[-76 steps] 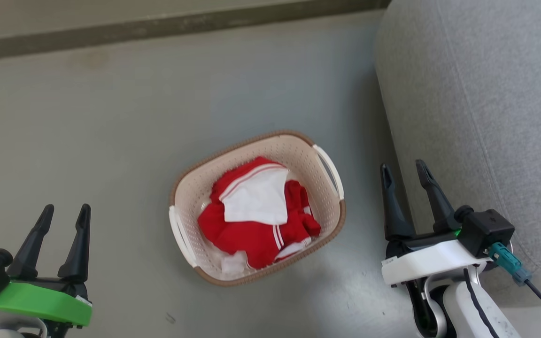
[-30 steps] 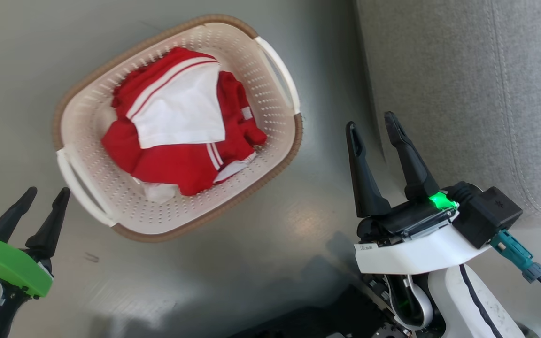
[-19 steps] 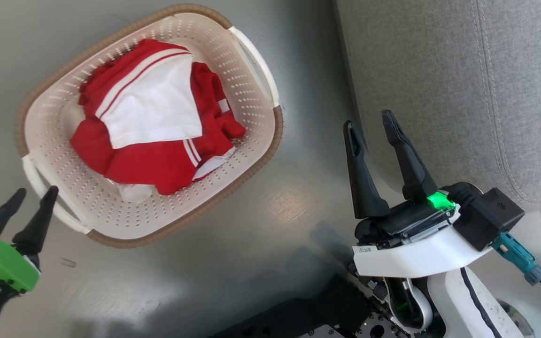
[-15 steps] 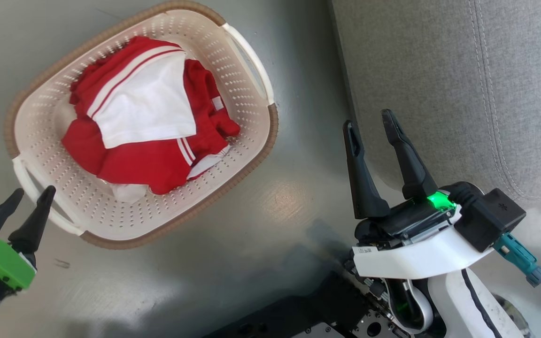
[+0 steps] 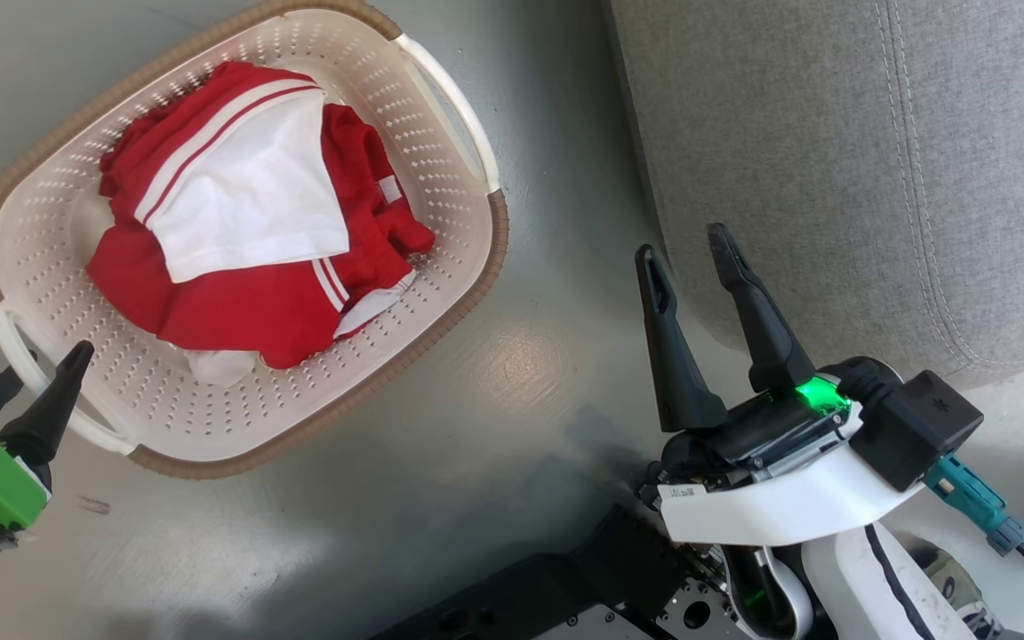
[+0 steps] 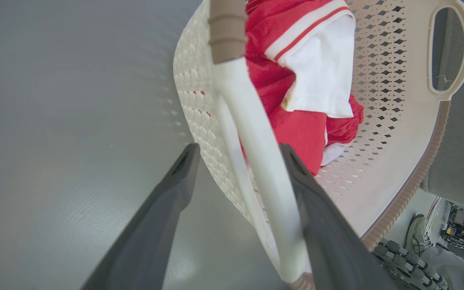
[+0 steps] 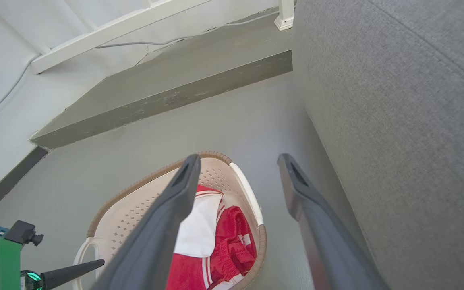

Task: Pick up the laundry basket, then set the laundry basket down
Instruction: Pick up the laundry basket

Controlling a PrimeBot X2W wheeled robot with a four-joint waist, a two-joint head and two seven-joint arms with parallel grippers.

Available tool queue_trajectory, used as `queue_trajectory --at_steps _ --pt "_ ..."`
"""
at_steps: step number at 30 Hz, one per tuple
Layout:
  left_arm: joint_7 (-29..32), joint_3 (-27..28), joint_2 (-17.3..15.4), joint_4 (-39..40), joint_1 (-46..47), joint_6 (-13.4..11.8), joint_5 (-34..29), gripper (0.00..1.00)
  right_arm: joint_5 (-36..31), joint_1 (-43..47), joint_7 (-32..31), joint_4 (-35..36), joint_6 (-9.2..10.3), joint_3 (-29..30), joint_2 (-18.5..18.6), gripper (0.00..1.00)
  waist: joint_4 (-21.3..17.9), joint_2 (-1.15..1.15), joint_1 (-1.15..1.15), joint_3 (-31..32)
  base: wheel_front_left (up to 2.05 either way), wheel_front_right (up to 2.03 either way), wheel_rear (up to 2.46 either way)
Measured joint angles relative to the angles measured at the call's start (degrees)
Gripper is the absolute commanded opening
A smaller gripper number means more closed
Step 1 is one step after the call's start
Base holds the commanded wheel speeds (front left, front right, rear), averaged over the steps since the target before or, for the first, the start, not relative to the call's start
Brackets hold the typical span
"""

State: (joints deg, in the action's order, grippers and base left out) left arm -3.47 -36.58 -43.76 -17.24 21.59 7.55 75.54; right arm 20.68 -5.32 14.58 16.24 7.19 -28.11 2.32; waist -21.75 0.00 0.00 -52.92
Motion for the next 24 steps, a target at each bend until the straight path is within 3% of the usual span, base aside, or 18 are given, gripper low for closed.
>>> queue_trajectory --at_steps 12,14,15,16,17,18,24 --pt "3.2 -1.7 -0.4 0.3 1.0 0.0 2.9 1.00 0.5 0.9 0.0 0.5 0.00 -0.8 0.0 1.00 -1.3 0.00 0.00 -1.0 0.00 0.00 0.00" --pt "3.4 -2.0 -0.4 0.5 1.0 0.0 2.9 0.71 0.5 0.9 0.0 0.5 0.00 -0.8 0.0 1.00 -1.4 0.00 0.00 -1.1 0.00 0.00 0.00" --pt "3.4 -2.1 -0.4 0.6 1.1 0.0 3.0 0.49 0.5 0.9 0.0 0.5 0.00 -0.9 0.0 1.00 -1.5 0.00 0.00 -1.1 0.00 0.00 0.00" --pt "3.4 -2.2 -0.4 0.6 1.1 0.0 3.0 0.43 0.5 0.9 0.0 0.6 0.00 -0.9 0.0 1.00 -1.5 0.00 0.00 -1.1 0.00 0.00 0.00" --pt "3.4 -2.2 -0.4 0.7 1.2 0.0 3.0 0.15 0.5 0.9 0.0 0.6 0.00 -0.9 0.0 1.00 -1.6 0.00 0.00 -1.1 0.00 0.00 0.00" --pt "3.4 -2.3 -0.5 0.7 1.4 0.0 3.0 0.00 0.5 0.9 0.0 0.6 0.00 -0.9 0.0 1.00 -1.6 0.00 0.00 -1.1 0.00 0.00 0.00" --pt "3.4 -2.5 -1.9 0.7 2.3 -0.4 3.3 0.00 0.6 0.9 0.0 0.7 0.00 -1.0 -0.1 1.00 -1.8 0.00 0.00 -1.0 0.00 0.00 0.00"
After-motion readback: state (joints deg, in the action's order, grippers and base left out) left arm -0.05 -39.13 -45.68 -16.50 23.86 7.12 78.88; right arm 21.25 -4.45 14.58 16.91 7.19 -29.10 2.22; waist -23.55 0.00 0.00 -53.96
